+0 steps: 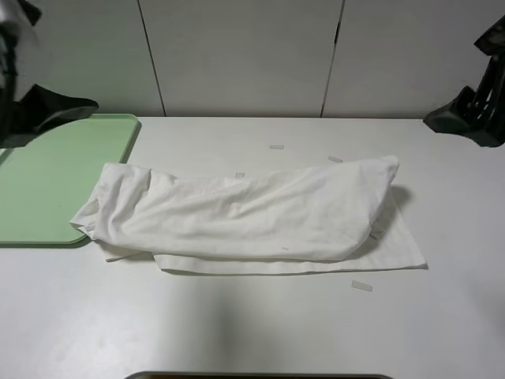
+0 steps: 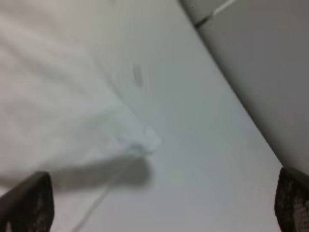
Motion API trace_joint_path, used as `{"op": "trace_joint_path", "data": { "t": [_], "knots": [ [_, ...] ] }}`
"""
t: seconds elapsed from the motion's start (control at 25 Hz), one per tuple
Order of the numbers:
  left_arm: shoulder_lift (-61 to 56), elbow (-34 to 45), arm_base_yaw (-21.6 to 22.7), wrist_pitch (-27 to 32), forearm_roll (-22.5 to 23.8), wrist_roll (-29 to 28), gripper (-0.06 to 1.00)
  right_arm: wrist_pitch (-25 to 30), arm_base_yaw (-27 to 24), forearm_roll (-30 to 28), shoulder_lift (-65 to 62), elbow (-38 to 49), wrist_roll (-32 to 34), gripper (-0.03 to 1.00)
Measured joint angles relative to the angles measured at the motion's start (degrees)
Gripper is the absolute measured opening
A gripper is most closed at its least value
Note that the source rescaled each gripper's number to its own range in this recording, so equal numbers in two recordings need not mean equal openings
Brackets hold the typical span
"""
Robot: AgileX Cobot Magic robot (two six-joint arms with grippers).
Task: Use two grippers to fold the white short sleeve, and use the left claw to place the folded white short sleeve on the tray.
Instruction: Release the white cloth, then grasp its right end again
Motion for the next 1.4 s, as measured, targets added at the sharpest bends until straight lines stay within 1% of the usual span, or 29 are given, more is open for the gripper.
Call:
{"op": "trace_joint_path", "data": {
  "t": [0.08, 0.12, 0.24, 0.28, 0.32, 0.36, 0.4, 0.44, 0.52, 0.64, 0.72, 0.8, 0.88, 1.0, 1.16, 1.2, 1.24, 1.28, 1.32, 1.36, 1.4],
  "knots": [
    [-3.6, 0.0, -0.1, 3.9, 0.0, -4.0, 0.99, -0.3, 0.0, 2.6, -2.8, 0.0, 0.9, 1.0],
    [-5.1, 0.0, -0.1, 4.9, 0.0, -5.6, 0.99, -0.4, 0.0, 3.7, -4.1, 0.0, 1.1, 1.0],
    [-7.6, 0.0, -0.1, 6.7, 0.0, -8.5, 1.0, -0.8, 0.0, 6.2, -7.5, 0.0, 1.3, 1.0],
    [-7.6, 0.0, -0.1, 6.7, 0.0, -8.5, 1.0, -0.8, 0.0, 6.8, -8.5, 0.0, 1.3, 1.0],
    [-10.7, 0.0, -0.1, 8.6, 0.0, -11.7, 1.0, -0.8, 0.0, 7.3, -9.4, 0.0, 1.3, 1.0],
    [-10.7, 0.0, -0.1, 8.6, 0.0, -11.7, 1.0, -0.8, 0.0, 7.3, -9.4, 0.0, 1.3, 1.0],
    [-16.6, 0.0, -0.1, 13.9, -2.0, -20.4, 1.0, -0.8, 0.0, 7.7, -10.3, 0.0, 1.4, 1.0],
    [-19.8, 0.0, -0.1, 17.3, -3.4, -24.3, 1.0, -0.8, 0.0, 8.0, -11.0, 0.0, 1.4, 1.0],
    [-22.4, 0.0, -0.1, 20.9, -3.9, -27.5, 1.0, -0.2, 0.0, 8.7, -11.7, 0.0, 1.4, 1.0],
    [-26.8, 0.5, -0.1, 24.5, -4.1, -29.2, 1.0, 2.1, 0.0, 9.0, -12.1, 0.0, 1.5, 1.0],
    [-30.5, 1.6, -0.1, 24.9, -4.2, -29.3, 1.0, 3.2, 0.0, 9.2, -12.1, 0.0, 1.5, 1.0],
    [-31.9, 2.1, -0.1, 24.9, -4.2, -29.3, 1.0, 3.4, 0.0, 9.4, -12.2, 0.0, 1.5, 1.0],
    [-36.5, 4.2, -0.1, 25.1, -4.2, -29.9, 1.0, 3.4, 0.0, 10.0, -12.2, 0.0, 1.5, 1.0],
    [-43.0, 7.4, -0.1, 27.4, -4.2, -30.8, 1.0, 3.4, 0.0, 11.2, -12.2, 0.0, 1.5, 1.0],
    [-47.9, 9.8, -0.1, 30.2, -4.2, -32.1, 1.0, 3.4, 0.0, 11.6, -12.2, 0.0, 1.5, 1.0],
    [-48.7, 10.2, -0.1, 31.9, -4.2, -33.0, 1.0, 3.4, 0.0, 11.7, -12.2, 0.0, 1.5, 1.0],
    [-49.4, 10.5, -0.1, 32.4, -4.2, -33.3, 1.0, 3.4, 0.0, 11.7, -12.2, 0.0, 1.5, 1.0],
    [-50.9, 10.9, -0.1, 35.0, -4.2, -33.8, 1.0, 3.4, 0.0, 11.7, -12.2, 0.0, 1.5, 1.0],
    [-50.9, 10.9, -0.1, 35.0, -4.2, -33.8, 1.0, 3.4, 0.0, 11.7, -12.2, 0.0, 1.5, 1.0],
    [-52.9, 12.4, -0.1, 40.7, -4.2, -34.3, 1.0, 3.4, 0.0, 11.9, -12.2, 0.0, 1.5, 1.0],
    [-54.0, 13.6, -0.1, 42.1, -4.3, -34.3, 1.0, 3.4, 0.0, 12.1, -12.2, 0.0, 1.5, 1.0]
  ]
}}
